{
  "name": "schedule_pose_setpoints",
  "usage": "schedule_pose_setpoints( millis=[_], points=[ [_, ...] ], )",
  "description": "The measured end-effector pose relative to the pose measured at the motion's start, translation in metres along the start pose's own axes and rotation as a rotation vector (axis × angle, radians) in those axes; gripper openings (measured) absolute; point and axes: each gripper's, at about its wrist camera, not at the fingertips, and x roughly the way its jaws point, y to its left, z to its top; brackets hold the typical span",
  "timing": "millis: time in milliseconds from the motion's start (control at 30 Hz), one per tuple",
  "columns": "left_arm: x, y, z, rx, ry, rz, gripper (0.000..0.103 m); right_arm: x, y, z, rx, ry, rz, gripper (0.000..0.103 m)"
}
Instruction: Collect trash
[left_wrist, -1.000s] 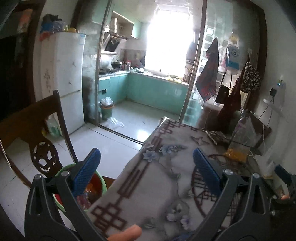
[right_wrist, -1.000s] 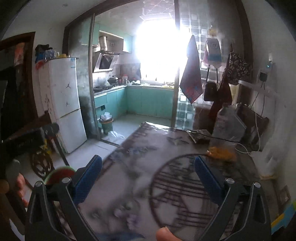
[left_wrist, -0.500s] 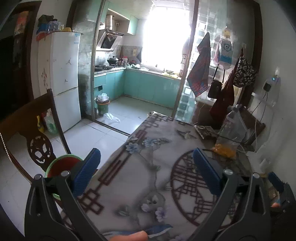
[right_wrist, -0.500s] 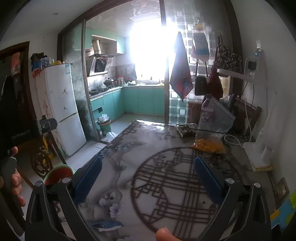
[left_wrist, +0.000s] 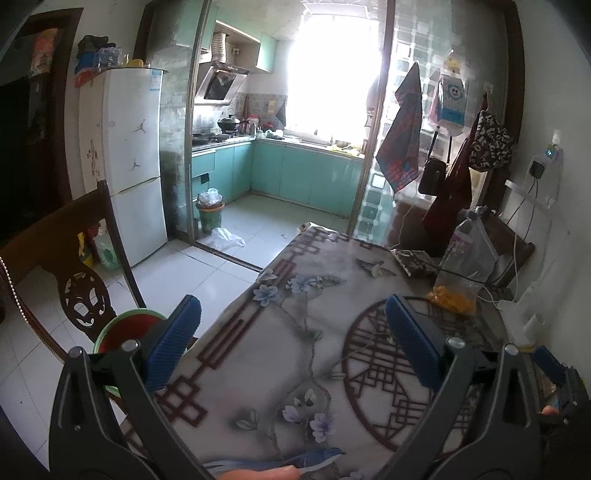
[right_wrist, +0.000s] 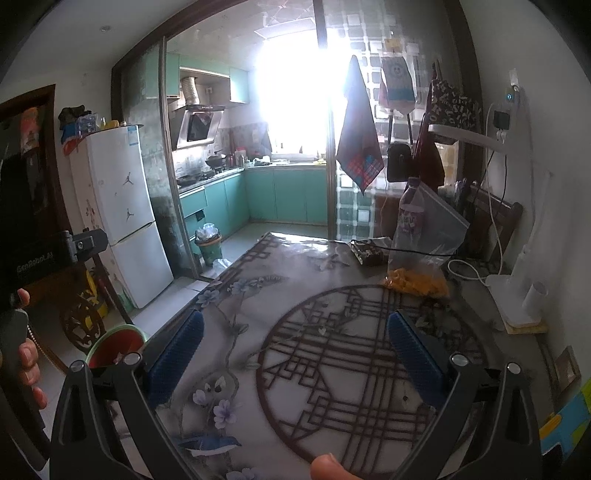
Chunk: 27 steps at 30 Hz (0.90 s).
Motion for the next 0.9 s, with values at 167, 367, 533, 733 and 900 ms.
schedule_pose_setpoints(
  millis=[167,367,533,733,900],
  points=[
    [0.003,0.0,-0.001,0.009,0.001,0.01,0.098,0.004,0.0,0.002,0.008,0.008,0.009,0.096],
    [0.004,0.0,-0.001,0.008,-0.001,0.01,0.098,0.01,0.002,0.002,0.002,0.023,0.009,0.096],
    [0.009,-0.003,0.001,0.015,0.009,0.005,0.098,0.011,-0.004,0.003,0.023,0.023,-0.009,0.096],
    [0.013,-0.006,0.001,0.035,0.01,-0.011,0.098,0.014,-0.011,0.001,0.049,0.039,-0.023,0.096],
    [0.015,-0.008,0.0,0.043,0.012,-0.019,0.098,0.015,-0.012,0.001,0.046,0.037,-0.025,0.096]
  ],
)
